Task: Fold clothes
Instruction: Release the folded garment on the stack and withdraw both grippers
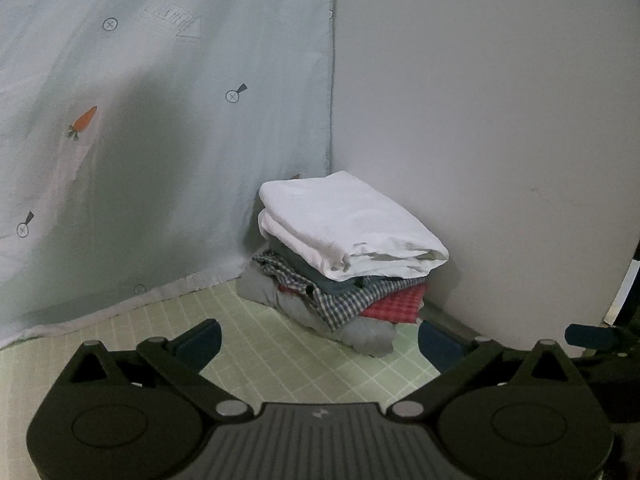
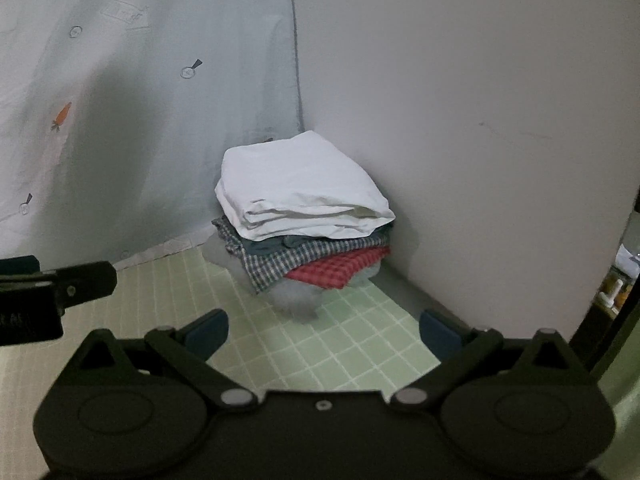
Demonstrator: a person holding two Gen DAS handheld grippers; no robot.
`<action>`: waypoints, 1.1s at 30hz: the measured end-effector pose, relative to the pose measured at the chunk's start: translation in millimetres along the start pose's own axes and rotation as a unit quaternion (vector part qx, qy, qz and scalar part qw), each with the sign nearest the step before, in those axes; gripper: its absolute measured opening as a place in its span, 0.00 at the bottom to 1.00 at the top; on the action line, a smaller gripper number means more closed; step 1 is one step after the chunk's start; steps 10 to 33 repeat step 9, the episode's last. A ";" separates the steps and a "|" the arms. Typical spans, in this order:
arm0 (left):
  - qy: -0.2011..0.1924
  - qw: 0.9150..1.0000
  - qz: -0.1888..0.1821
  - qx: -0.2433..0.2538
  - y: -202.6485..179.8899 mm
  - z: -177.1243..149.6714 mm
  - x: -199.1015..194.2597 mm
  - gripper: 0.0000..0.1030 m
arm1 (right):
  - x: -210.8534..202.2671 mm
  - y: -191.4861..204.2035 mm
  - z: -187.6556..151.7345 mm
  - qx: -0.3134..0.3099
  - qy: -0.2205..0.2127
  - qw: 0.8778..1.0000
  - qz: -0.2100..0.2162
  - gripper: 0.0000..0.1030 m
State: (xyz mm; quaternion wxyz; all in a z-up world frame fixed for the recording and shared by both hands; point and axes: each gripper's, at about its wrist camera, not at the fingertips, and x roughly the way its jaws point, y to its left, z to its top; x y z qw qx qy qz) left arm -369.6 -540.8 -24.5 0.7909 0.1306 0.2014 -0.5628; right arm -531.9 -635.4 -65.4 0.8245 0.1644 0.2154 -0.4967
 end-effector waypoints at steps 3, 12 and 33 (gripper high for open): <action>0.001 1.000 0.000 0.001 0.6 -0.6 -4.3 1.00 | -4.6 0.9 -2.3 0.000 -0.001 1.000 0.000 1.00; 0.000 1.000 -0.001 0.001 3.0 -1.4 -11.4 1.00 | -10.3 3.0 -4.0 0.003 -0.006 1.000 0.000 1.00; 0.000 1.000 -0.001 0.001 3.0 -1.4 -11.4 1.00 | -10.3 3.0 -4.0 0.003 -0.006 1.000 0.000 1.00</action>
